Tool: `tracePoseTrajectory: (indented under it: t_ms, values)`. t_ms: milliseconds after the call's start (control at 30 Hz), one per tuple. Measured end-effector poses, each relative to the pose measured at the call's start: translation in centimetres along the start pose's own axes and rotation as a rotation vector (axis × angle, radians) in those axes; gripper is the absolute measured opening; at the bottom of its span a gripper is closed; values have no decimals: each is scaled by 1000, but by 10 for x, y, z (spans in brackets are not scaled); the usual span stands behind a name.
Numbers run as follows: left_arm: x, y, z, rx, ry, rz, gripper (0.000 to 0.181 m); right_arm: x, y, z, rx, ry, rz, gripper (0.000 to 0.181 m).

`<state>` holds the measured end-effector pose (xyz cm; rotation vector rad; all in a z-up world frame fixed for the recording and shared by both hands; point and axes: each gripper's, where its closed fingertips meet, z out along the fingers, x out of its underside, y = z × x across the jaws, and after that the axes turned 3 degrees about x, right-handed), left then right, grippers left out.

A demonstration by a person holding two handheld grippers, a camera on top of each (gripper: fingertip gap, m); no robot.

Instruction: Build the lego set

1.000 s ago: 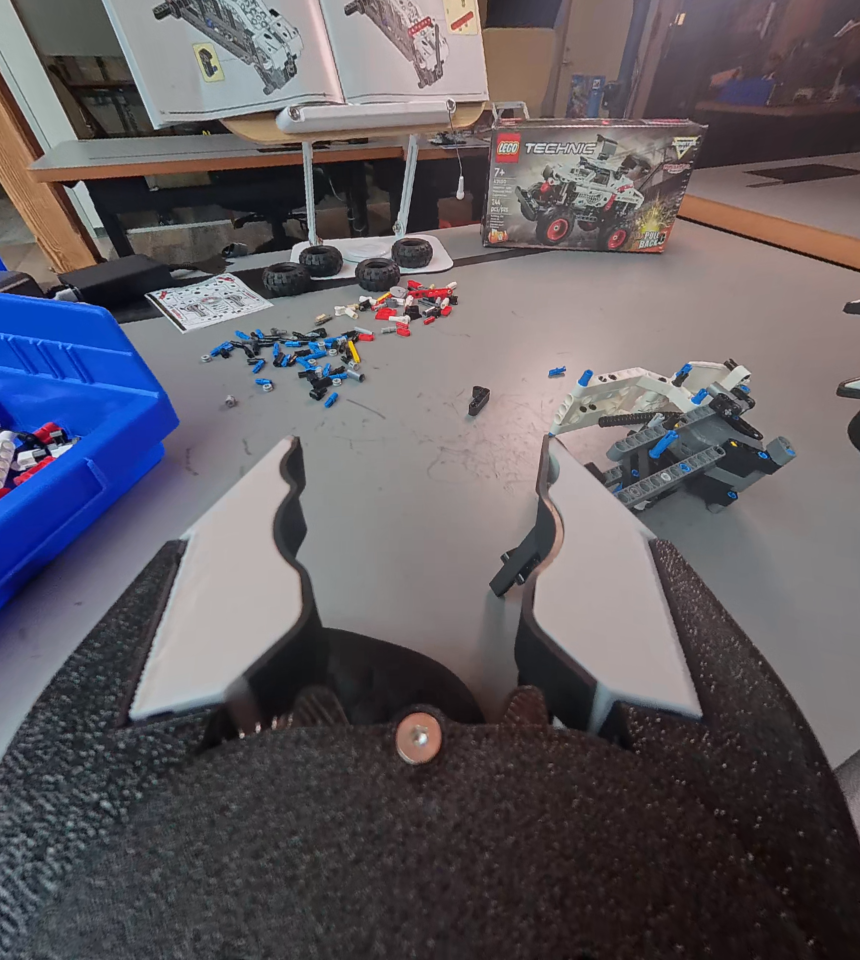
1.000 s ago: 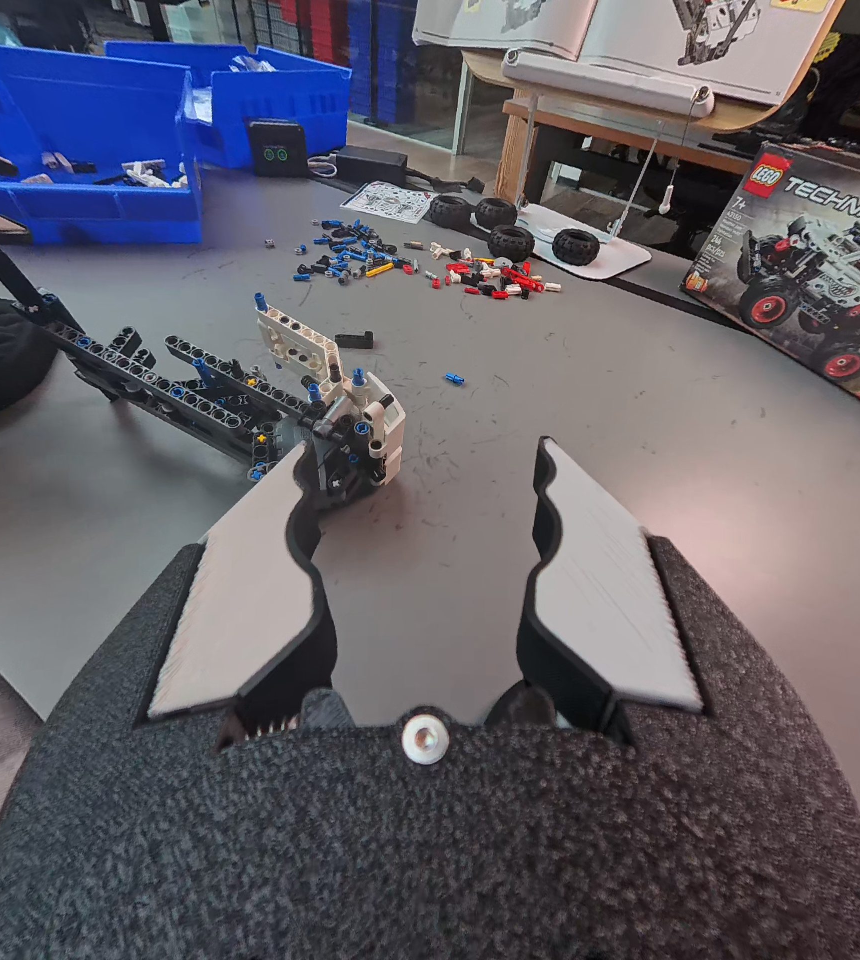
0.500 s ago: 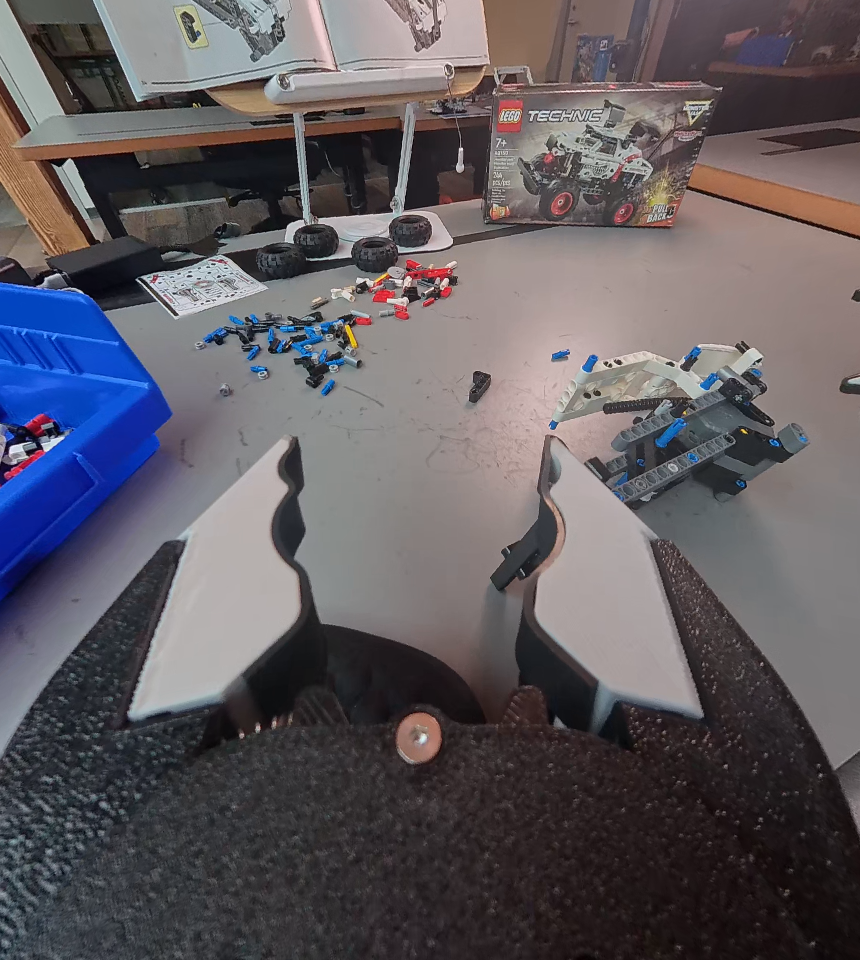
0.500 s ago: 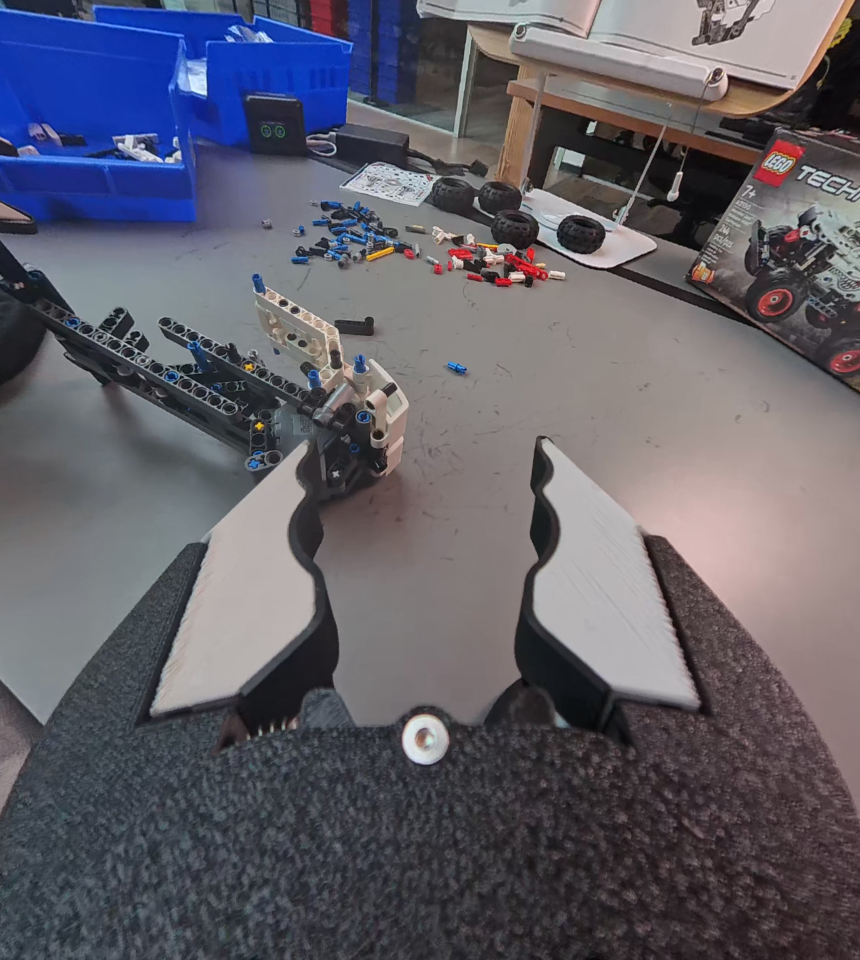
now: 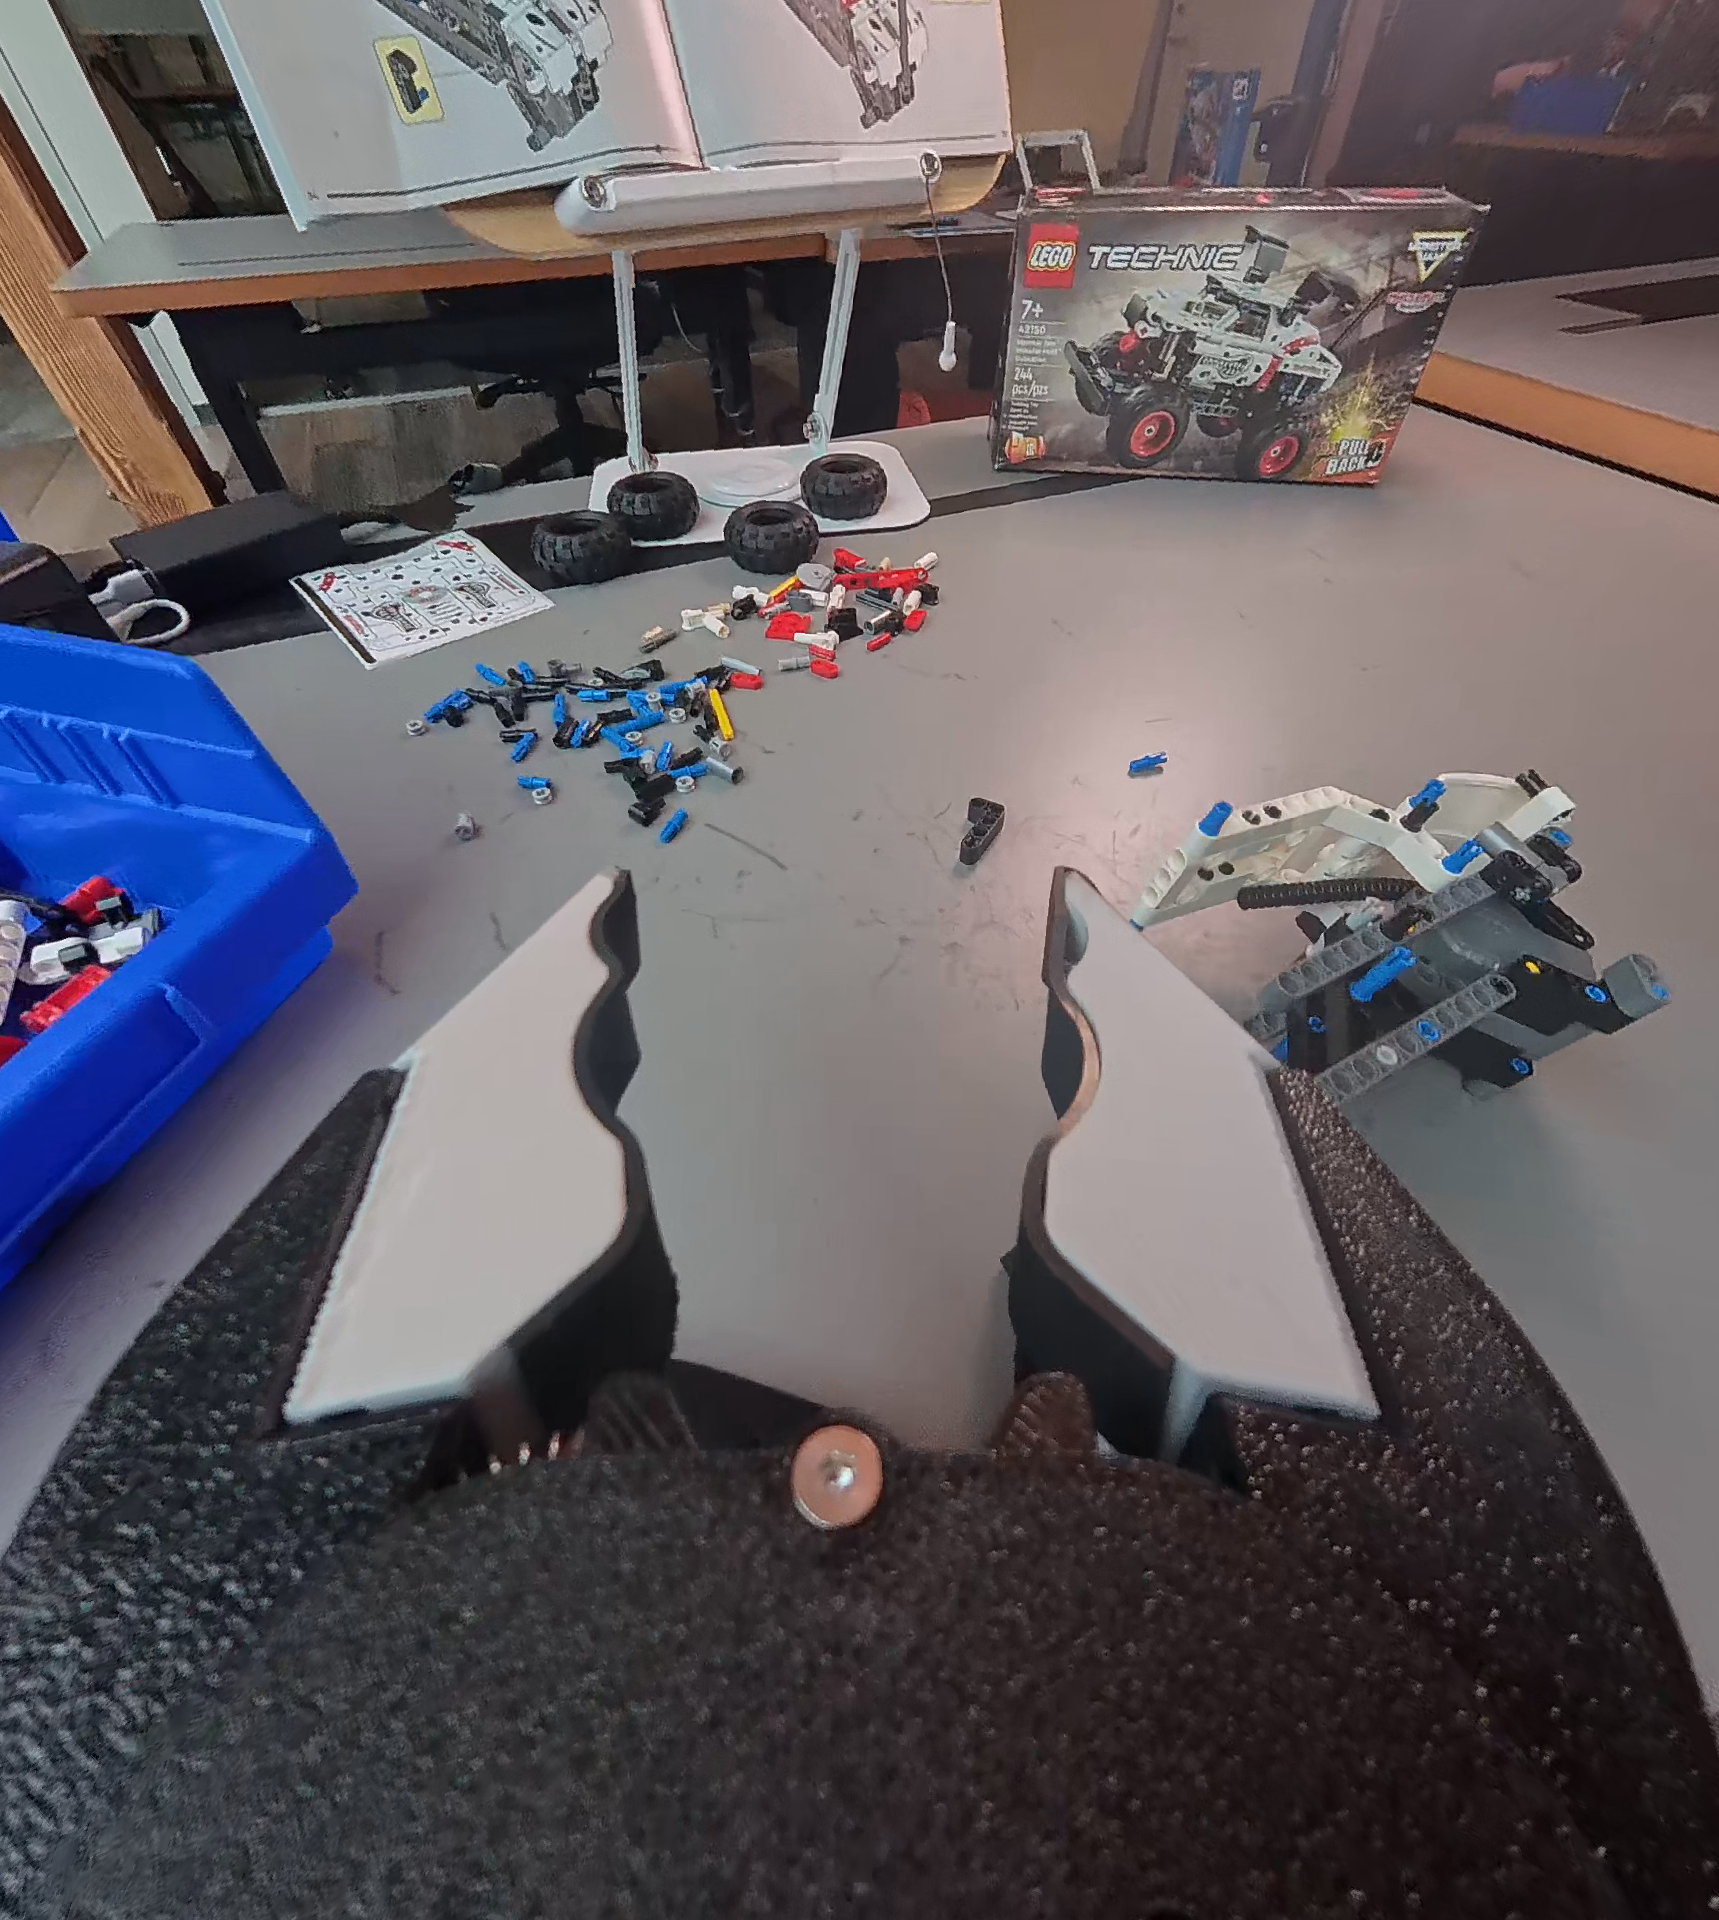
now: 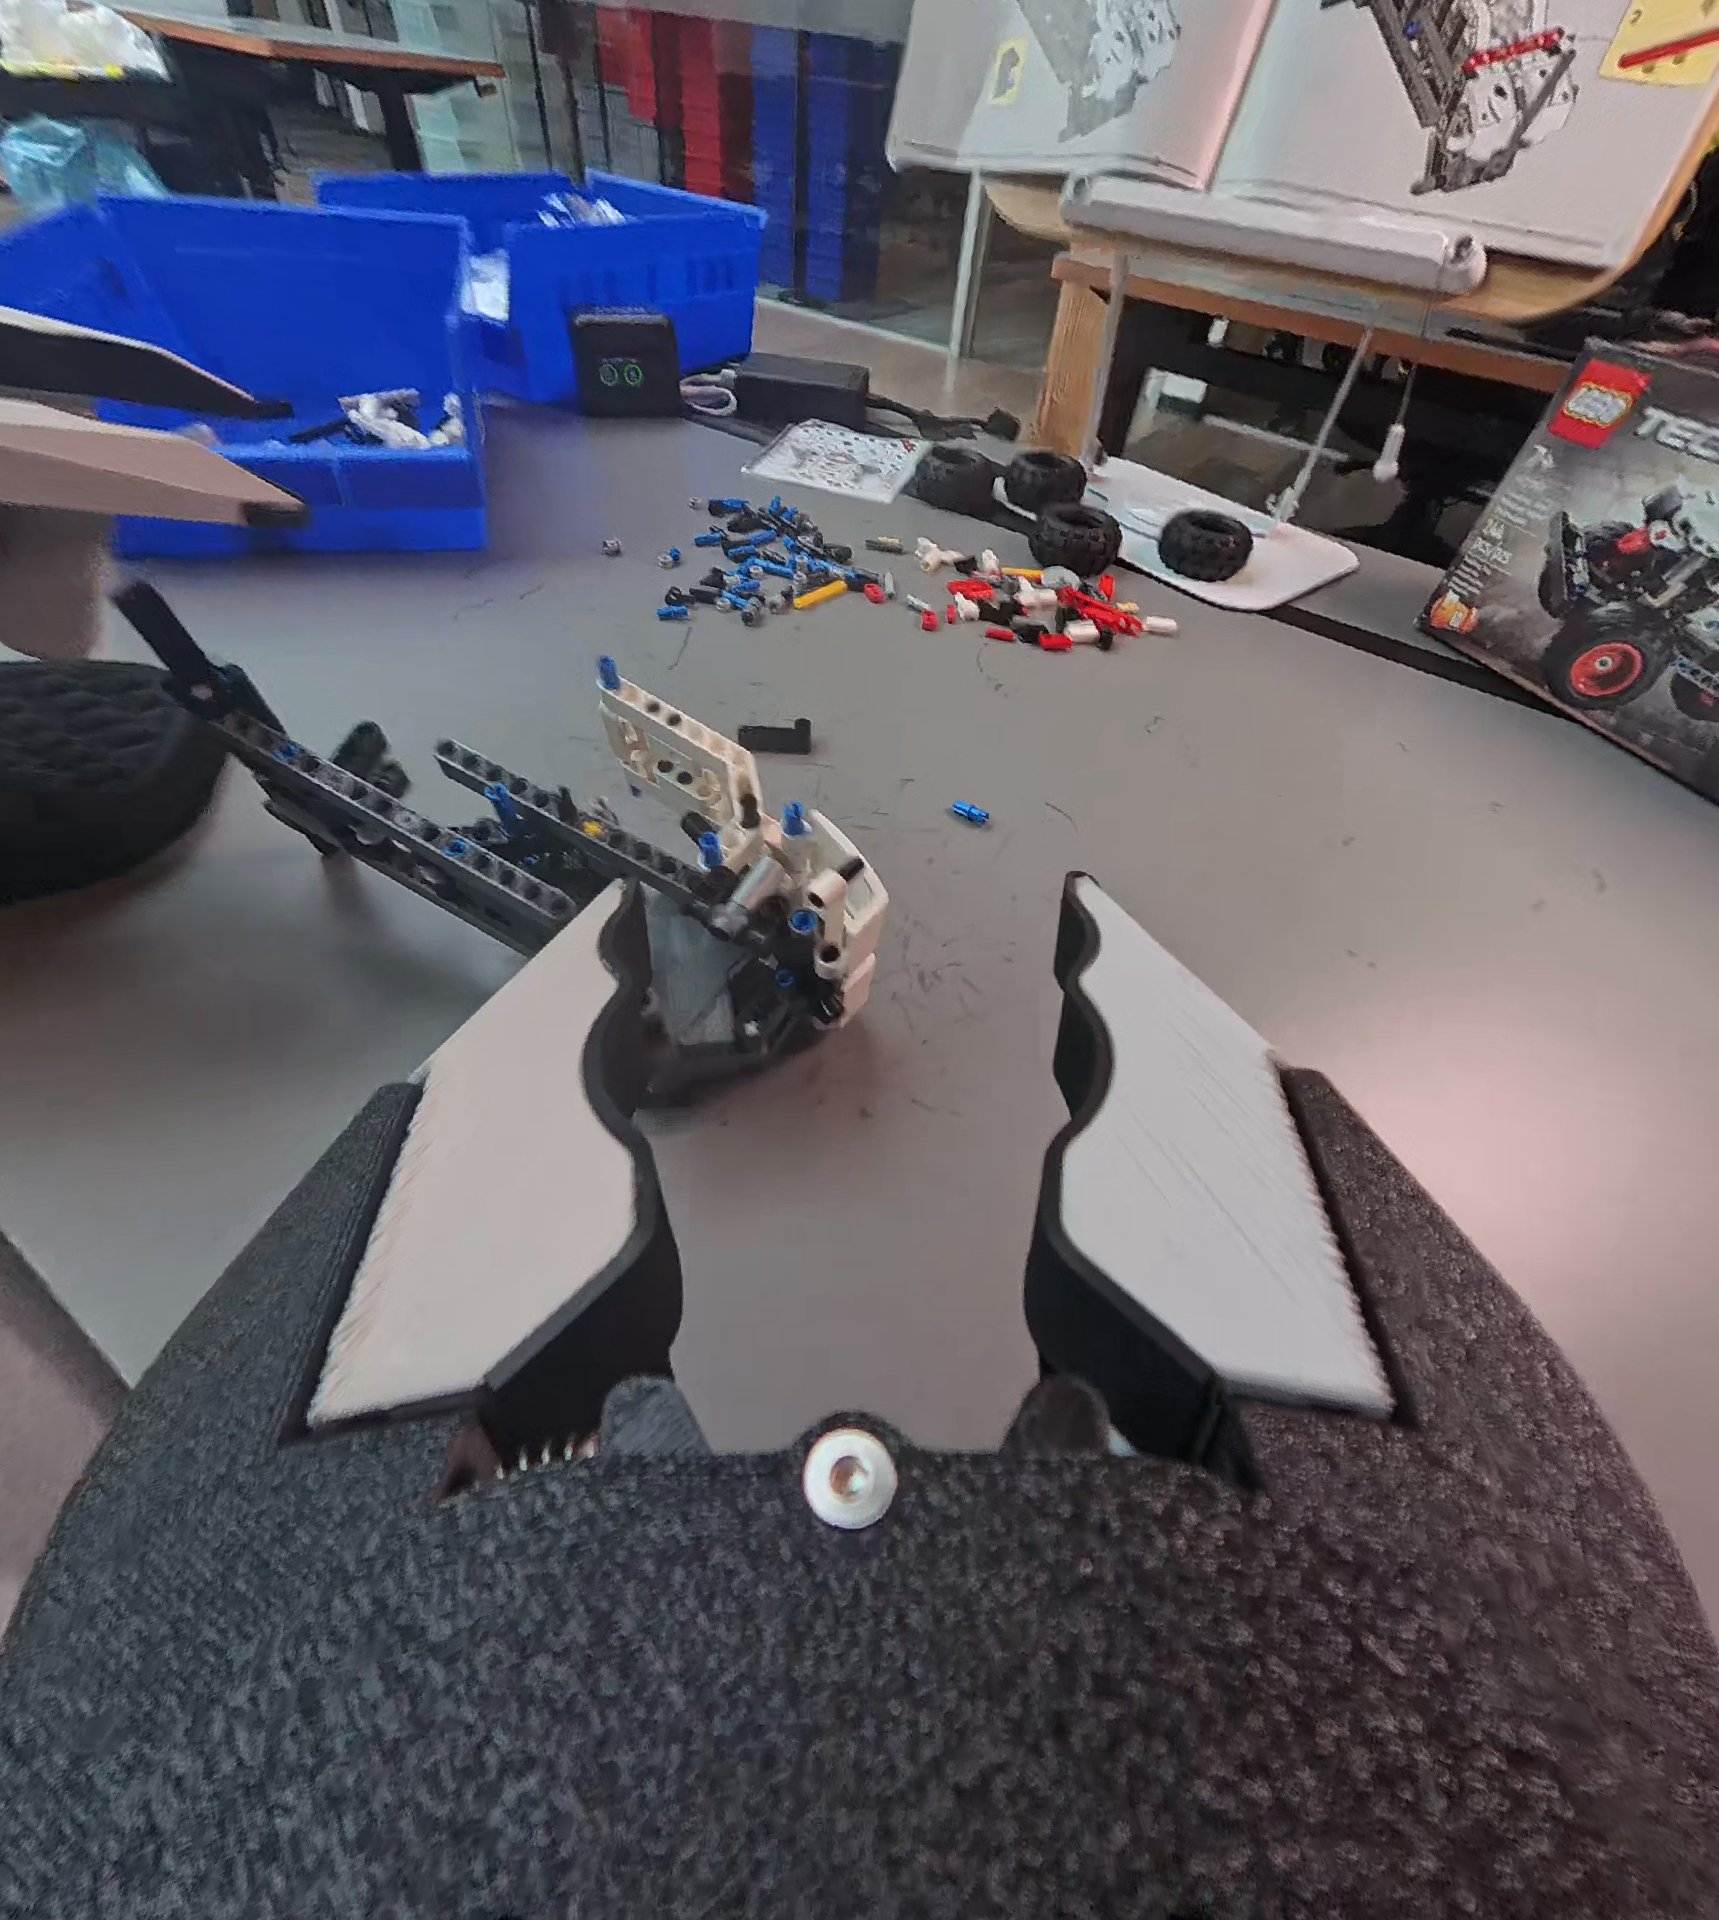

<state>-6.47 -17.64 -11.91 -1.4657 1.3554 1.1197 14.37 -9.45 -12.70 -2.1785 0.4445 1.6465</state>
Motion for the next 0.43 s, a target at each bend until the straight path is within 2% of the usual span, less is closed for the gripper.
tracePoseTrajectory:
  t_ms: [33,167,200,333,433]
  values:
    - [-4,0,4,-5,2,9,76,-14,14,-2,-49,-46,9,71]
    - [-24,3,31,-68,34,112,65,-93,102,-22,-329,-294,-62,16]
    - [-29,2,38,-83,44,143,57,-108,127,-27,-396,-335,-98,1]
    - [-43,6,59,-205,76,299,35,-137,205,-31,-576,-375,-211,0]
    - [-46,4,64,-257,88,383,29,-140,223,-13,-563,-340,-244,0]
